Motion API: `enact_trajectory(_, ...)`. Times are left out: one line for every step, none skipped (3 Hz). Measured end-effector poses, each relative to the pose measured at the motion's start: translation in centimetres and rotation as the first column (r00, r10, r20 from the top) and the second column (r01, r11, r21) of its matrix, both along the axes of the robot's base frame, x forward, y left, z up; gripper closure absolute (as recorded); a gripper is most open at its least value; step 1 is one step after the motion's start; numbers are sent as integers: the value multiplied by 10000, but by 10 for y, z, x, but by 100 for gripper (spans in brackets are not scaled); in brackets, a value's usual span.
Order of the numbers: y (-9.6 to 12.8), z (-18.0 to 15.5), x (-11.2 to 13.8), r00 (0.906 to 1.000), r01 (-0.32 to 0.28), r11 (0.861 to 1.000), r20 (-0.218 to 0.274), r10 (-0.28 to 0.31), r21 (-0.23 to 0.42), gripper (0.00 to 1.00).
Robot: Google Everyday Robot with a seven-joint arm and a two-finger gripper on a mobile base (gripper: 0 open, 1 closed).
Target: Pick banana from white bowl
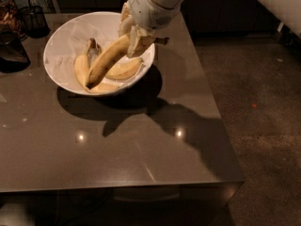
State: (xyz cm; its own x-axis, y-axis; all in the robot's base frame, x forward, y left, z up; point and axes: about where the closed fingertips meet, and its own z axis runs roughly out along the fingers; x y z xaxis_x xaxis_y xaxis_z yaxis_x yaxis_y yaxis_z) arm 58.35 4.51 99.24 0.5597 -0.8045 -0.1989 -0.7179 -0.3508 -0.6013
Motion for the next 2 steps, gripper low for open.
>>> enact_trajectory(10,6,-19,9992,389,9975,-86,-395,-597,100)
enact_trajectory(14,7,-48,9914,1230,9870,-314,-1269,-1037,100)
